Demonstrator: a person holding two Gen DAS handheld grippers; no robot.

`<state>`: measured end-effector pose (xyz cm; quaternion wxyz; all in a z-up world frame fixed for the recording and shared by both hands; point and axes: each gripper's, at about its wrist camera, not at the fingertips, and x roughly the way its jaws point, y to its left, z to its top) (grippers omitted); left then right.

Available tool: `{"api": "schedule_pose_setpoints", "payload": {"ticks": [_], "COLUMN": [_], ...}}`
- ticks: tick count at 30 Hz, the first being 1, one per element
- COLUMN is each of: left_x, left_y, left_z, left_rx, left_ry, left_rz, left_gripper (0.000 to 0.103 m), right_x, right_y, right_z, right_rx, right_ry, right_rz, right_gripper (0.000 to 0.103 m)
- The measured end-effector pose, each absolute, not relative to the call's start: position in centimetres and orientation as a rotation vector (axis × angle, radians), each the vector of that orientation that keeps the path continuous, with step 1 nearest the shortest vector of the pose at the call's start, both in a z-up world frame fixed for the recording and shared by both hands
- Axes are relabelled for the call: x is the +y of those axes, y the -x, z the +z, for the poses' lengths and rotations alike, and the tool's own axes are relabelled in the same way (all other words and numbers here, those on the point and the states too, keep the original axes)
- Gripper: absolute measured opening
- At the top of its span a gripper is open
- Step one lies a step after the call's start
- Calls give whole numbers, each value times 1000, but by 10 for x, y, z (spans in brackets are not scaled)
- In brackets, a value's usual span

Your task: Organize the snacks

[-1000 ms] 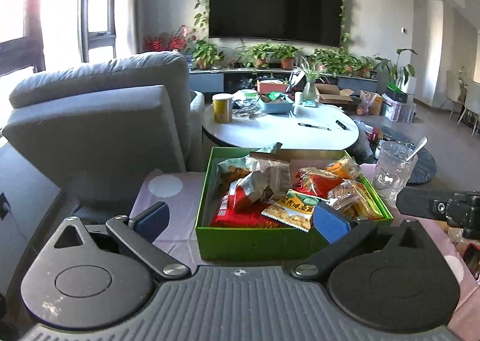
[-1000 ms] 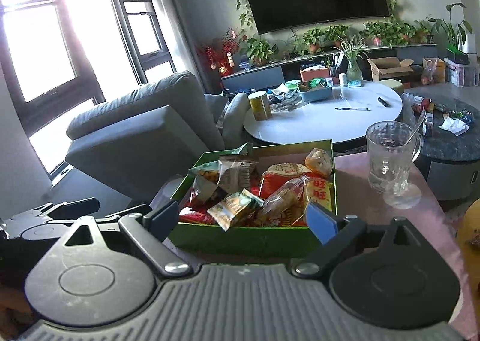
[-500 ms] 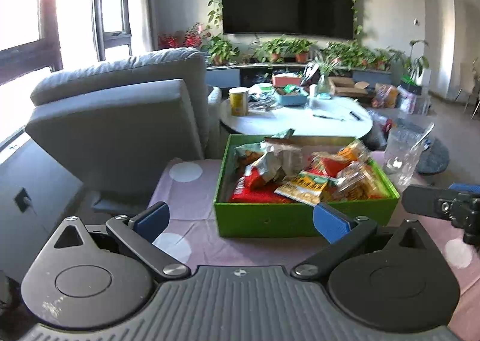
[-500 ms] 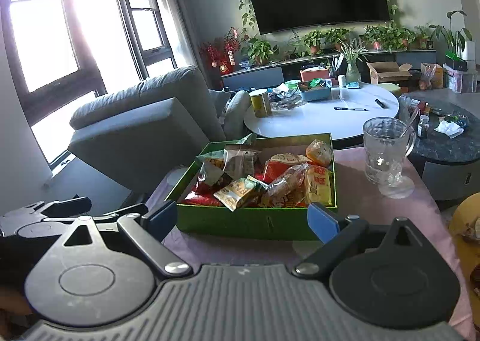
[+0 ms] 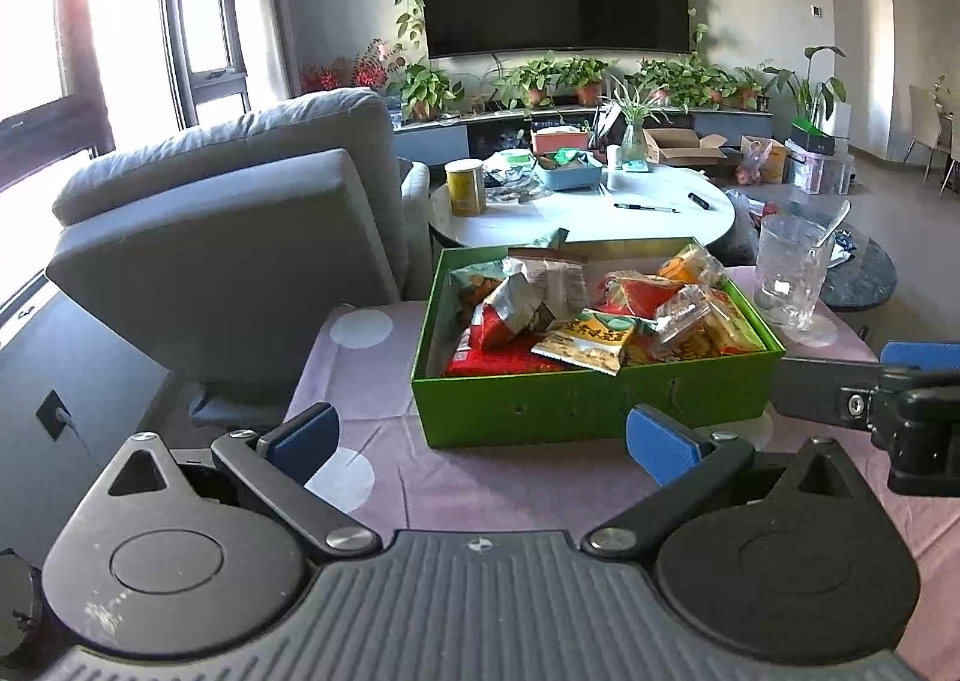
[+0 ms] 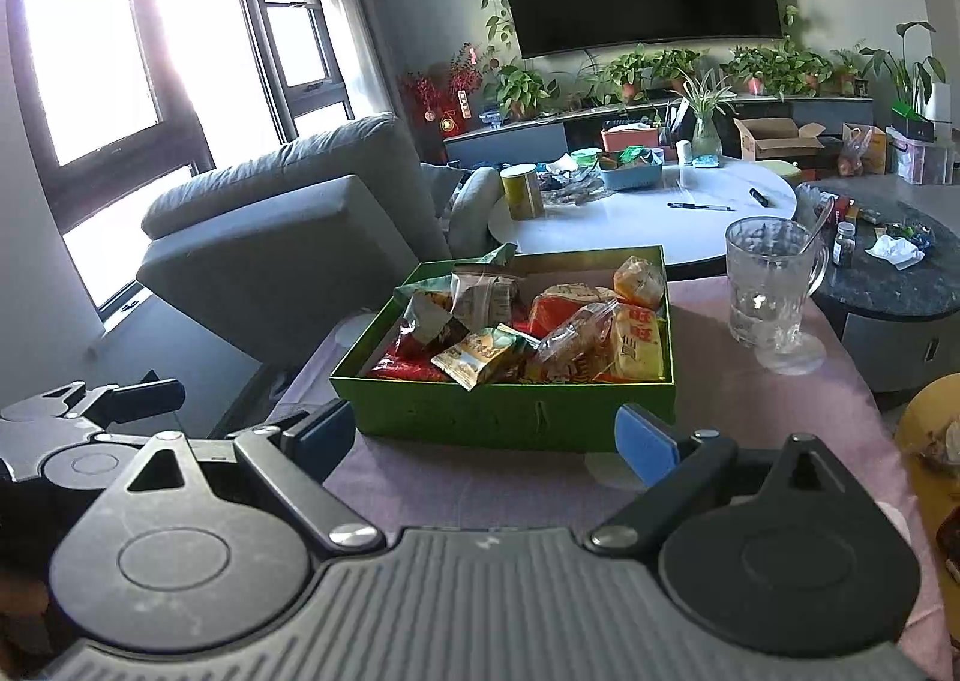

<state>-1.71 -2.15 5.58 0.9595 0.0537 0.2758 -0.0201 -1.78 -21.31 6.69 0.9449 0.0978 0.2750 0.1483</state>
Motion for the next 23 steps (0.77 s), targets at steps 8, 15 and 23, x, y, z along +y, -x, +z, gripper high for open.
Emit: {"api": "schedule_pose_setpoints", "payload": {"ticks": [8,15,23], "left_x": [-22,-22,-21], "left_y": [19,19,15], "left_z": [51,49,45], "left_rx": [564,570,589], "left_ry": [-85,-81,-70], "left_rz": [-62,-63,-56], "left_gripper": [103,103,103], "right_x": [-215,-215,-214], "right_y": [18,18,19], "right_z": [63,60,58], "right_rx": [573,580,582], "right_ry": [-210,-216,-213], "right_rz": [290,289,283], "right_gripper": [80,80,80]}}
